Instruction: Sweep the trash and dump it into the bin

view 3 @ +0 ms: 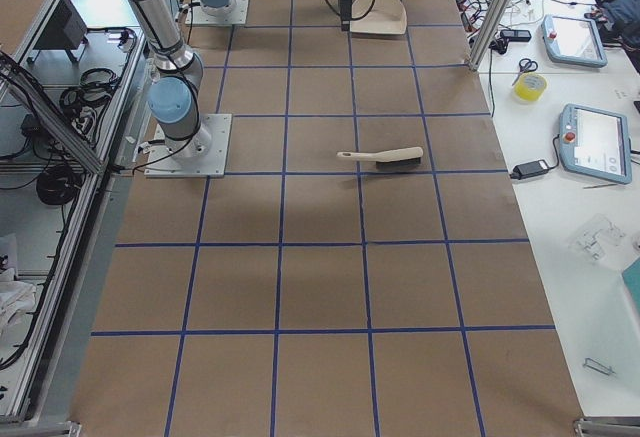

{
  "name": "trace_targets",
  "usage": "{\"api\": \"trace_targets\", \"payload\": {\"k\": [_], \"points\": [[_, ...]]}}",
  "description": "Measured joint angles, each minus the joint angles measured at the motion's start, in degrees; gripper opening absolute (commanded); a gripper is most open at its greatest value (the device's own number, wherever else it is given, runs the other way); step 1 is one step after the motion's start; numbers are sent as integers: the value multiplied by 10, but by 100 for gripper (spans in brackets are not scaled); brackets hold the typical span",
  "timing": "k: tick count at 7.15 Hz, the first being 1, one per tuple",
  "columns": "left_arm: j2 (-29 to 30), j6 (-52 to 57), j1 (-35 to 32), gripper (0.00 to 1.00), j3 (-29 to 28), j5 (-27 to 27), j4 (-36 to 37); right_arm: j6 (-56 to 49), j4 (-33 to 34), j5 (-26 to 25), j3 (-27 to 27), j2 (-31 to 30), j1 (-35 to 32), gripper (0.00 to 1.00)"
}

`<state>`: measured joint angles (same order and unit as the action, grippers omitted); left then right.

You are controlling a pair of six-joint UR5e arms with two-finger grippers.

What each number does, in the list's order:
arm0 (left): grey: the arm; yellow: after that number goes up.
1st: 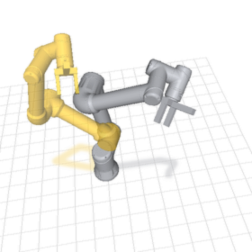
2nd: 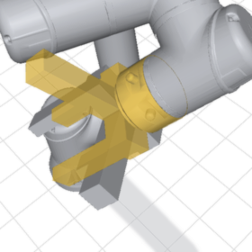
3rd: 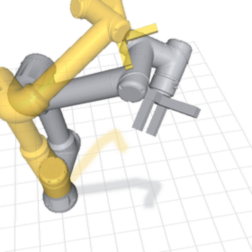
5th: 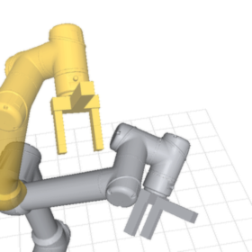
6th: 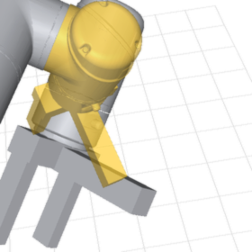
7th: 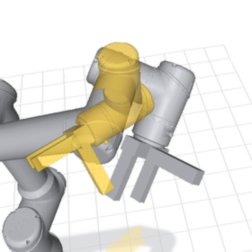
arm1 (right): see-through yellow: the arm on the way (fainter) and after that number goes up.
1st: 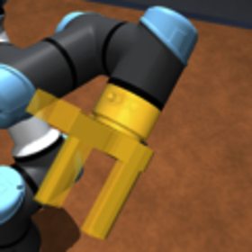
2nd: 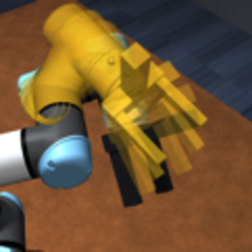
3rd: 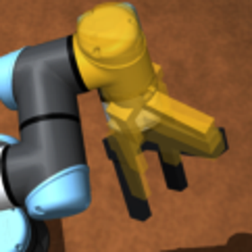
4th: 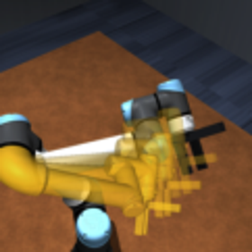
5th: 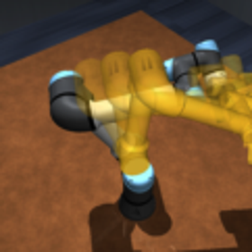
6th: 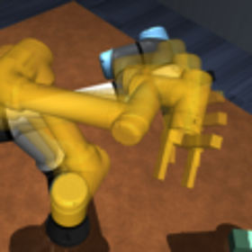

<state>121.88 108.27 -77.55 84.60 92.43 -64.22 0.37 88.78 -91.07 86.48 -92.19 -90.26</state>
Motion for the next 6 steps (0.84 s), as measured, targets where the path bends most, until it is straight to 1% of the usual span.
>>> {"api": "trace_targets", "payload": {"k": [2, 3, 4, 6], "points": [[3, -4, -2, 59, -1, 1, 2, -1, 0, -1, 1, -1, 0, 100], [3, -5, -3, 66, -3, 2, 2, -1, 0, 0, 1, -1, 0, 100], [3, -8, -4, 82, -4, 3, 1, -1, 0, 0, 1, 0, 0, 100], [-10, -56, -7, 100, -9, 3, -4, 0, 0, 0, 1, 0, 0, 100]]}}
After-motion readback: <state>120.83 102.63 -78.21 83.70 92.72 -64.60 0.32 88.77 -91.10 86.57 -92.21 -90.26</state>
